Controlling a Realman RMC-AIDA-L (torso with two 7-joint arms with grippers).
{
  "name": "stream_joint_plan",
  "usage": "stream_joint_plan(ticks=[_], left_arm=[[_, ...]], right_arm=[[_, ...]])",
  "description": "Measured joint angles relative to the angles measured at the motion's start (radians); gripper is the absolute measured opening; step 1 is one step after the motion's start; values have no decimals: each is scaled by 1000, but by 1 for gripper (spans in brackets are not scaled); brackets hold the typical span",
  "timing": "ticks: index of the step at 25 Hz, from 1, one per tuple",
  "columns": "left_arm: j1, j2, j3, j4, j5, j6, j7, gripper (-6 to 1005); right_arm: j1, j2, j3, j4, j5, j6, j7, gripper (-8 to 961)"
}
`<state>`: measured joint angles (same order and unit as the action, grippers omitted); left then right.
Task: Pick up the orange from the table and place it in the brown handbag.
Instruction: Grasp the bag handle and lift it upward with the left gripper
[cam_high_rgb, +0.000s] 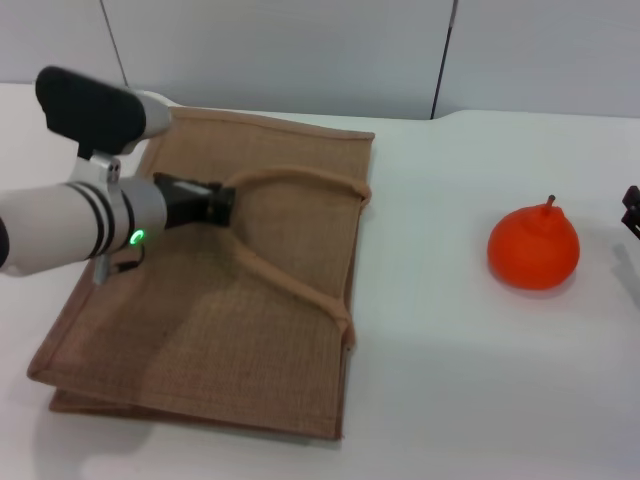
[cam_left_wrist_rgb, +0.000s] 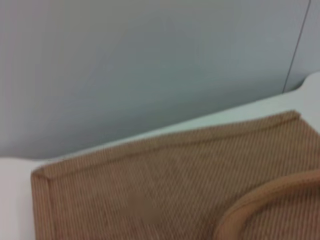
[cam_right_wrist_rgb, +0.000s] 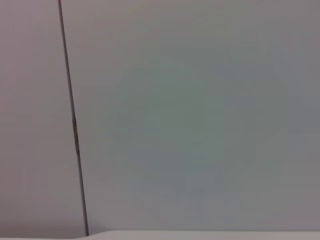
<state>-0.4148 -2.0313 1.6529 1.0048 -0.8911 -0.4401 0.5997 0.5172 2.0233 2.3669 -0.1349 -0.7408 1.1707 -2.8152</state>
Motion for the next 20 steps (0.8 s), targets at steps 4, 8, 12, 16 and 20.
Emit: stream_joint_plan(ticks=[4,8,12,16,20], left_arm=[[17,2,-3,94,0,-2,24,129],[76,2,-11,249,0,-23,62,129],[123,4,-32,390,0,-77,86,129],[170,4,-62,519,0,-136,116,129],[195,3,-95,619,0,-189,134,129]], right_arm=[[5,0,0,-1,-4,-2,1,881],[11,0,-2,-6,-7,-6,2,881],[12,0,-4,-8,-9,-7,2,881],[12,0,-9,-9,-9,-11,2,882],[15,0,-22,-3,-9,-43,13,882]])
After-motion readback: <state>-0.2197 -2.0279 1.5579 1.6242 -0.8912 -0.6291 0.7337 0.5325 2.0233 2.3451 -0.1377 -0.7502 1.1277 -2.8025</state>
